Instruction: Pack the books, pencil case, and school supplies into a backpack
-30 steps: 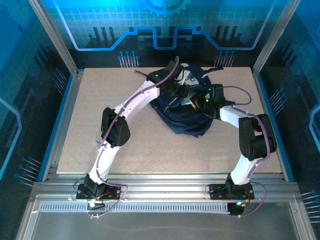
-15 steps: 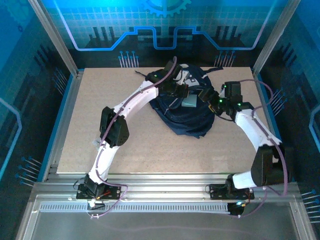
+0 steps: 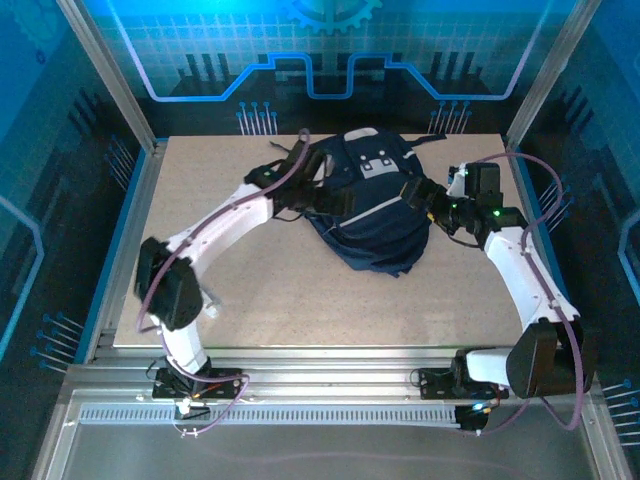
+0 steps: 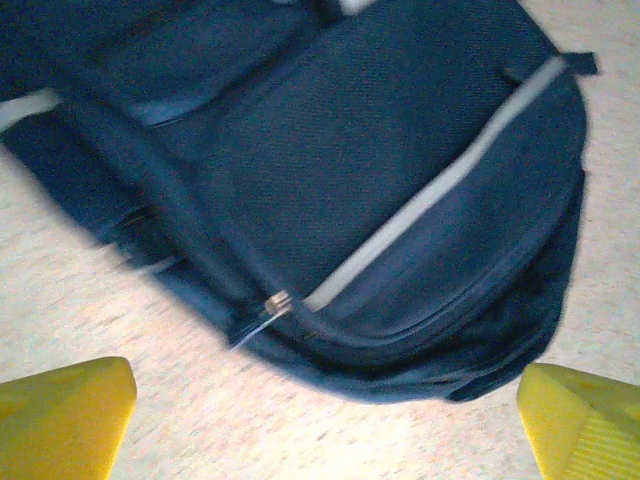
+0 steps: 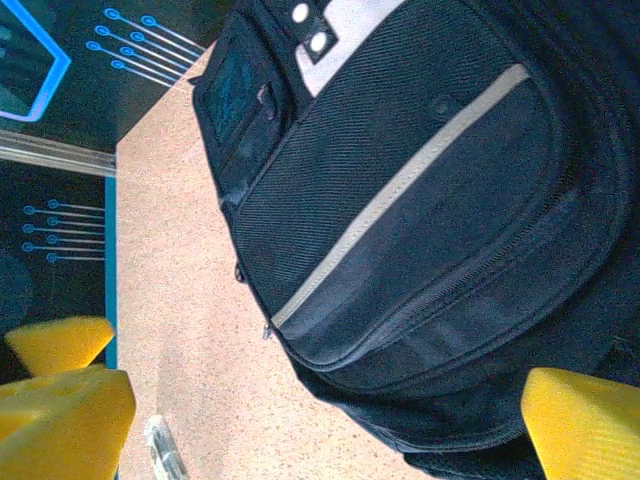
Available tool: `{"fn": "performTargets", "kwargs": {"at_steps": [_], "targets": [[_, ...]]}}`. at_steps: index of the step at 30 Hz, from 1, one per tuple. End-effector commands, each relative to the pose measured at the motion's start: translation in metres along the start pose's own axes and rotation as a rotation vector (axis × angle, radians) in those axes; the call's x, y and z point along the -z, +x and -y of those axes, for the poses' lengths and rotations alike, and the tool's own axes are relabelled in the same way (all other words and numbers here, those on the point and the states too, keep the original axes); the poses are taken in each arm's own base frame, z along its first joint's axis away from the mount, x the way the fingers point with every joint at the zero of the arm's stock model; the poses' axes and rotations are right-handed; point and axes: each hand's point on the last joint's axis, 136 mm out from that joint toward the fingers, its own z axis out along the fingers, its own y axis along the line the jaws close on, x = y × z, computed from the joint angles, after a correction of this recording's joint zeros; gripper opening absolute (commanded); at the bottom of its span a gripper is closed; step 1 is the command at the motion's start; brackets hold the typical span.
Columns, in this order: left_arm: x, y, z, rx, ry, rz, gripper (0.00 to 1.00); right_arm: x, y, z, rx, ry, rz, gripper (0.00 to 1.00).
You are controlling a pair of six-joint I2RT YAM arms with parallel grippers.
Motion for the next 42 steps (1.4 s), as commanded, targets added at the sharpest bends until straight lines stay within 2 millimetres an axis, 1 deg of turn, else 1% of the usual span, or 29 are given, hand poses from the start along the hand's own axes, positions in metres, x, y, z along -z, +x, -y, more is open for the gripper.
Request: {"fn": "performTargets", "kwargs": {"at_steps": [1, 5, 7, 8, 11, 14, 17, 20, 25, 27, 31, 33, 35, 39, 41, 42], "targets": [[0.029, 0.012, -0.063, 0.147, -0.184, 0.044, 0.99, -0.010, 0.002, -0.007, 0.019, -0.054, -0.033, 1.00], [0.050, 0.057, -0.134, 0.363, -0.292, 0.019, 0.99, -0.022, 0.012, -0.005, 0.039, -0.037, -0.061, 1.00], [0.059, 0.079, -0.167, 0.430, -0.376, 0.021, 0.99, -0.028, 0.017, -0.005, 0.045, -0.032, -0.078, 1.00], [0.062, 0.094, -0.182, 0.461, -0.420, 0.002, 0.99, -0.031, 0.021, -0.004, 0.052, -0.028, -0.087, 1.00], [0.075, 0.128, -0.219, 0.543, -0.546, -0.039, 0.99, -0.039, 0.034, -0.001, 0.063, -0.013, -0.117, 1.00], [0.077, 0.160, -0.247, 0.686, -0.578, -0.067, 0.99, -0.051, 0.052, 0.007, 0.071, 0.012, -0.160, 1.00], [0.078, 0.186, -0.274, 0.804, -0.625, -0.062, 0.99, -0.060, 0.067, 0.015, 0.062, 0.022, -0.205, 1.00], [0.074, 0.202, -0.287, 0.861, -0.651, -0.069, 0.99, -0.067, 0.078, 0.024, 0.047, 0.030, -0.239, 1.00], [0.055, 0.216, -0.290, 0.920, -0.630, -0.099, 0.99, -0.071, 0.086, 0.029, 0.038, 0.044, -0.263, 1.00], [0.049, 0.225, -0.293, 0.936, -0.640, -0.111, 0.97, -0.071, 0.088, 0.030, 0.037, 0.052, -0.269, 1.00], [0.037, 0.236, -0.296, 0.950, -0.644, -0.130, 0.89, -0.067, 0.085, 0.032, 0.051, 0.078, -0.252, 1.00], [0.033, 0.238, -0.297, 0.955, -0.646, -0.140, 0.84, -0.064, 0.083, 0.033, 0.057, 0.092, -0.239, 1.00], [0.028, 0.241, -0.299, 0.957, -0.644, -0.146, 0.77, -0.063, 0.082, 0.033, 0.059, 0.096, -0.234, 1.00], [0.021, 0.242, -0.301, 0.959, -0.641, -0.149, 0.52, -0.061, 0.080, 0.029, 0.058, 0.092, -0.232, 1.00], [0.018, 0.238, -0.300, 0.960, -0.625, -0.142, 0.43, -0.060, 0.079, 0.028, 0.059, 0.090, -0.228, 1.00], [0.017, 0.236, -0.299, 0.961, -0.611, -0.137, 0.41, -0.060, 0.079, 0.027, 0.060, 0.088, -0.228, 1.00]]}}
